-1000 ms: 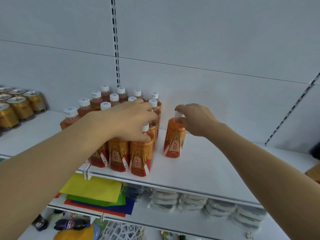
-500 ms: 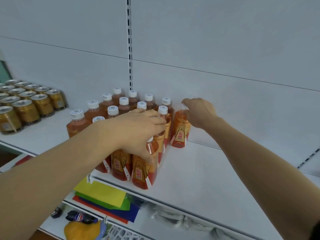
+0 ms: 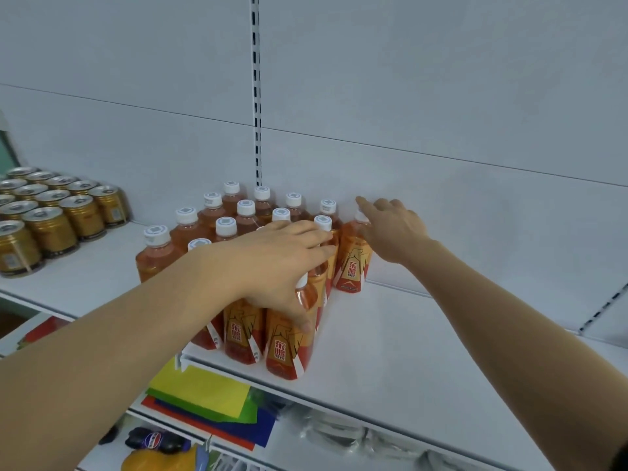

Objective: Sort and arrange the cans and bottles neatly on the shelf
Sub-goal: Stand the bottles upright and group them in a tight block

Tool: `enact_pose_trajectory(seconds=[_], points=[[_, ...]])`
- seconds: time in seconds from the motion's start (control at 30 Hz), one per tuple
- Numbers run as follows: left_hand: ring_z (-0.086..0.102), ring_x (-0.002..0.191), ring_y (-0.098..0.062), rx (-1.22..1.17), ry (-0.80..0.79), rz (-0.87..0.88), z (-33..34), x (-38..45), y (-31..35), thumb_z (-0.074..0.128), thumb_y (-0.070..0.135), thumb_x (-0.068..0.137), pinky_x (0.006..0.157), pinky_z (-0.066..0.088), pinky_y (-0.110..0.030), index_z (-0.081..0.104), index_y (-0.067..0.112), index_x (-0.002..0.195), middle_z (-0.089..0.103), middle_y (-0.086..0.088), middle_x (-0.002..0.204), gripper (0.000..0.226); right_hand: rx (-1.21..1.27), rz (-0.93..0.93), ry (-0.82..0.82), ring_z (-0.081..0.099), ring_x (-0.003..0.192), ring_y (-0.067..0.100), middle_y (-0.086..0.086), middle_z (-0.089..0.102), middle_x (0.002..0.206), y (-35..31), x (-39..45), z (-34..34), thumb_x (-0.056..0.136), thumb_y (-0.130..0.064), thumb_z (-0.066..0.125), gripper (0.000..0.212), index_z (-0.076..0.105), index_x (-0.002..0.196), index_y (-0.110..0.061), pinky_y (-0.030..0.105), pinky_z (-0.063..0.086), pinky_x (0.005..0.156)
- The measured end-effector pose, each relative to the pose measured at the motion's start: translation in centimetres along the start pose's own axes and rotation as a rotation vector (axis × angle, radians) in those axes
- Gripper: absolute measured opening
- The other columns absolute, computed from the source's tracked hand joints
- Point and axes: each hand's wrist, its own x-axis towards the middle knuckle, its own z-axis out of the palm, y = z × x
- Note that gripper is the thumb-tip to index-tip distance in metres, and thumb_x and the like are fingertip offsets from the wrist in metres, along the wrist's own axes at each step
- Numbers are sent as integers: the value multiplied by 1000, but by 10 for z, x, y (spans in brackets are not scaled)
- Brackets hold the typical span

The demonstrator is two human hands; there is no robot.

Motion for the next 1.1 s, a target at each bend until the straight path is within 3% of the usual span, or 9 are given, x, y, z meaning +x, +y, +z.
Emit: enact_pose_trajectory(seconds=[0.2,0.43,0.6,0.83,1.1], points=[[0,161,-17,-44,93,26,-5,19,4,46,99,70,129,5,-44,10,25,169,5,4,177,129,-171,-43,28,34,151,31,5,41,164,12,-44,-18,106,-64,37,68,29,164,-30,50,37,119],[4,162,-23,14,190,127,-12,66,57,38,90,88,130,13,-51,7,22,169,7,-1,177,110,-232,74,6,21,159,28,7,35,169,52,-140,-44,107,-63,39,69,33,165,-26,47,24,127],[9,162,-24,-38,208,236,-23,101,133,37,83,94,129,16,-49,7,23,169,11,-2,176,100,-280,248,-52,22,159,29,6,35,169,107,-235,-60,107,-63,38,69,32,166,-26,46,23,128],[47,140,-25,-111,270,370,-57,140,254,44,73,98,114,40,-46,42,22,154,52,-1,153,76,-278,417,-44,31,155,27,2,42,165,197,-346,-80,107,-65,38,66,38,163,-30,49,30,126],[51,140,-27,-365,261,349,-84,194,375,51,68,100,109,48,-49,32,28,162,46,-1,161,76,-192,503,-16,37,152,29,0,45,164,321,-408,-94,111,-53,35,55,37,162,-33,55,37,122]])
